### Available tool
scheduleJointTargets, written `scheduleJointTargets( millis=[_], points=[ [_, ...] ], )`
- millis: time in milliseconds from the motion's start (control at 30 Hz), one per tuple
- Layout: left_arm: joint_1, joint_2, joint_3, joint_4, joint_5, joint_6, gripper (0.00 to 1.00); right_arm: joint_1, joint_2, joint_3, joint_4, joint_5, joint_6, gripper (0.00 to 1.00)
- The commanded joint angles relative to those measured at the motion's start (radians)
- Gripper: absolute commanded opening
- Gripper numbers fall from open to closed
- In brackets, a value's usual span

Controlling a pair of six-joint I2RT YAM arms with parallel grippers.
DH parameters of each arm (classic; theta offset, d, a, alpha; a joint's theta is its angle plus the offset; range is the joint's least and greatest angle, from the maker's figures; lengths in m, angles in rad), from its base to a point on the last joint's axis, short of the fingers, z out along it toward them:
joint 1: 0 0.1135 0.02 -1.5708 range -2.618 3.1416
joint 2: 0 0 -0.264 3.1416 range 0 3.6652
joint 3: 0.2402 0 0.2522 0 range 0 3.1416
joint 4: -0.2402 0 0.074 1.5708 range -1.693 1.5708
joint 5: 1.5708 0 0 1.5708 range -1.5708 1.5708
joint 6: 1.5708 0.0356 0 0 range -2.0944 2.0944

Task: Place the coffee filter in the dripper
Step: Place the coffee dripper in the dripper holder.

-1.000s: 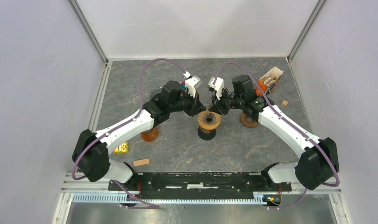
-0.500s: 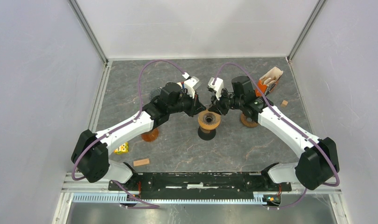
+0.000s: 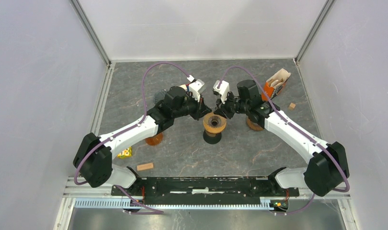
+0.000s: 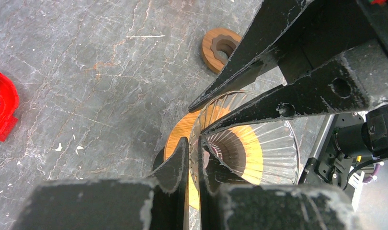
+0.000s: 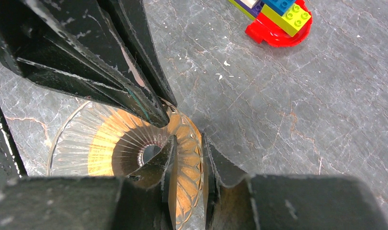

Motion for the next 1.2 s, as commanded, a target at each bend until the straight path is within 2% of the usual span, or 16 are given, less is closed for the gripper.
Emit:
scheduleJointTargets(
  millis=[0, 333, 833, 1167],
  points=[
    [-0.036, 0.104, -0.106, -0.291, -0.003, 0.155, 0.02, 0.036, 0.084, -0.100, -0.144, 0.063, -0.126, 0.00],
    [-0.031, 0.073, -0.052, -0.339, -0.012, 0.177, 0.02, 0.001, 0.092, 0.048, -0.243, -0.022, -0.134, 0.23],
    [-0.027, 0.047, 0.032, -0.388, -0.018, 0.180, 0.02, -0.064, 0.065, 0.167, -0.300, -0.102, -0.109, 0.35],
    [-0.025, 0.035, 0.094, -0.413, -0.044, 0.191, 0.18, -0.100, 0.063, 0.228, -0.322, -0.107, -0.106, 0.47]
  ],
)
